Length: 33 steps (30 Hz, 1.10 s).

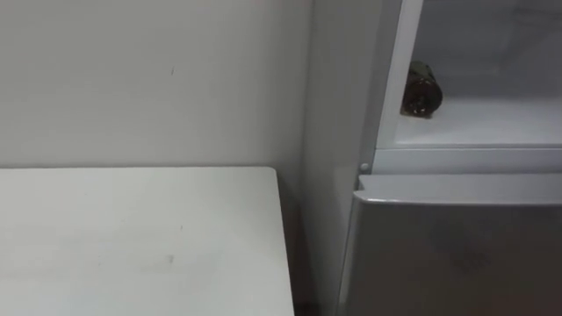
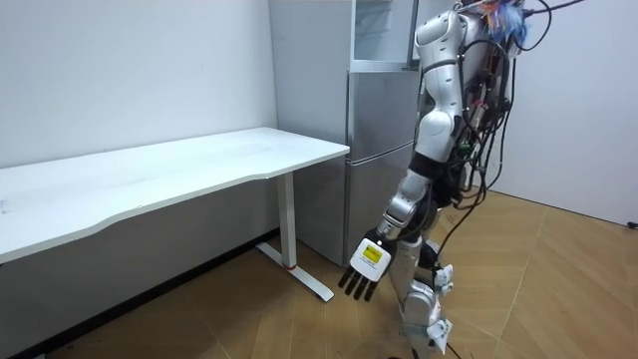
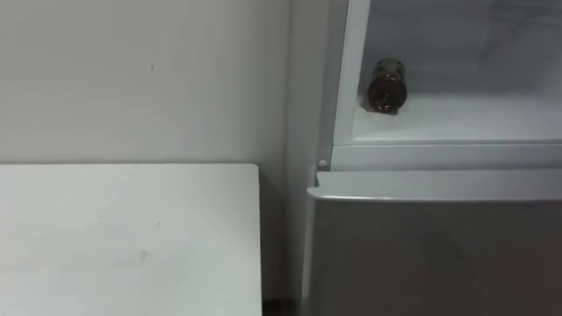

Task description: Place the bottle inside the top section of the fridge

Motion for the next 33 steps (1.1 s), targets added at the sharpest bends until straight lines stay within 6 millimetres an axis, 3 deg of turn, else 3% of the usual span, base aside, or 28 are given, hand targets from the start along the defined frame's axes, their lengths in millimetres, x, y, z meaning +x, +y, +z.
replay_trajectory(
  steps=[10, 19, 33],
  targets=[
    [-6, 9, 3, 224, 138, 291, 0, 20, -17, 43, -1477, -1220, -10, 0, 17, -274, 93, 102, -8, 108, 57, -1, -6, 8, -11, 118, 102, -175, -11, -2],
    [-10, 15, 5, 383, 169, 628, 0, 33, -41, 116, -4040, -2400, -835, 0, -221, -253, 58, 6, 13, 187, 92, 1, -8, 18, 5, 99, 113, -164, -23, 1],
    [-9, 14, 4, 462, 532, -514, 0, 28, -41, 170, -6701, -2635, -2427, 0, -239, -346, 35, -49, 12, 210, 59, 1, -7, -102, 11, 78, -37, -155, -5, 1]
  ],
)
